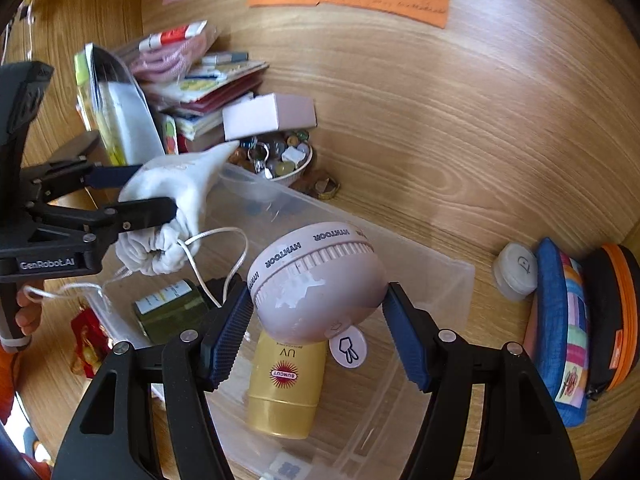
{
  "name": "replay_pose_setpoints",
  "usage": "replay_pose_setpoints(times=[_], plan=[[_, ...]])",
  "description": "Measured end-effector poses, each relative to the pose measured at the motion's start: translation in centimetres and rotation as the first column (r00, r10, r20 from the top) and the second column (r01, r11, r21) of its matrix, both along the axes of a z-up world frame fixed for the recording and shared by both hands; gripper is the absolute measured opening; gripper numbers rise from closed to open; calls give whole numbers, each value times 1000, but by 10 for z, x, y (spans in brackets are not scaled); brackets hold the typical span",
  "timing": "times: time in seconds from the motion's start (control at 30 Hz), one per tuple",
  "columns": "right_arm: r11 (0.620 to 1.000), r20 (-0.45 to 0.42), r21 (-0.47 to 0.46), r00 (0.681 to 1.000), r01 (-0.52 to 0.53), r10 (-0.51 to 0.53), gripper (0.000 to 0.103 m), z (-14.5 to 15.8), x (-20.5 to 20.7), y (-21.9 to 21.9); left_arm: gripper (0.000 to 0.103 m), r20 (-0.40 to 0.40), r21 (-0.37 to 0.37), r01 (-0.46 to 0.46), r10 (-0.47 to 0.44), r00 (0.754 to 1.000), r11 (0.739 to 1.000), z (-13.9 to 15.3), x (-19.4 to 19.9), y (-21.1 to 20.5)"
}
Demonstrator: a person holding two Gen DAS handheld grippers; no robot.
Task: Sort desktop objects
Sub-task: 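Lift and carry the white pouch and pink brush over the clear bin, then open both tools to release the pouch and brush into the bin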
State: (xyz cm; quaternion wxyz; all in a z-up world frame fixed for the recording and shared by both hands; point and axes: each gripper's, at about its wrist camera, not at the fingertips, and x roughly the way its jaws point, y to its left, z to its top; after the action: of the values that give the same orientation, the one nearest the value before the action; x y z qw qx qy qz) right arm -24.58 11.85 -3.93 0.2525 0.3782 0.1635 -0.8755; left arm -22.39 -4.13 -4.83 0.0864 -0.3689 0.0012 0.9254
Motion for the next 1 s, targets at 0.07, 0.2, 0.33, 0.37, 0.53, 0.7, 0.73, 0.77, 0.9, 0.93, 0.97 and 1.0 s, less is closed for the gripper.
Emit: replay_pose_setpoints(times=[0.07,0.2,0.33,0.37,0.53,0.7,0.73,0.77,0.9,0.93,0.97,1.0], plan=[[1000,7,22,1000,-7,7,63,-3,-2,-3,66,10,9,5,-5,1000,1000,-2,-1,-1],[999,17,52,1000,-15,14,63,-7,-4,-9,66,22,-8,8,-8,1000,1000,-5,-4,-1],[997,25,77,999,-22,20,63,-11,-4,-14,67,15,-59,9,-8,1000,998,-7,-3,7],[996,28,83,999,-24,22,63,-12,-4,-16,67,14,-76,9,-8,1000,997,-9,-3,9],[992,31,117,999,-36,32,63,-17,-6,-24,69,20,-140,10,-7,1000,990,-17,-7,17],[990,36,133,999,-42,38,63,-20,-7,-30,72,17,-164,11,-9,1000,986,-19,-7,22],[990,35,136,999,-44,40,63,-20,-7,-31,72,17,-163,11,-8,1000,987,-19,-7,22],[989,33,141,999,-43,39,63,-20,-8,-32,74,16,-163,11,-8,1000,987,-19,-6,23],[987,27,153,999,-43,40,63,-20,-8,-37,89,26,-149,22,-19,999,989,-19,-4,23],[987,26,155,999,-42,38,63,-20,-8,-38,89,26,-151,19,-15,1000,988,-20,-4,23],[987,25,157,999,-40,37,63,-20,-8,-39,89,26,-152,20,-16,1000,988,-20,-4,23],[986,21,161,999,-39,36,63,-20,-8,-40,89,26,-152,19,-16,1000,988,-19,-3,22]])
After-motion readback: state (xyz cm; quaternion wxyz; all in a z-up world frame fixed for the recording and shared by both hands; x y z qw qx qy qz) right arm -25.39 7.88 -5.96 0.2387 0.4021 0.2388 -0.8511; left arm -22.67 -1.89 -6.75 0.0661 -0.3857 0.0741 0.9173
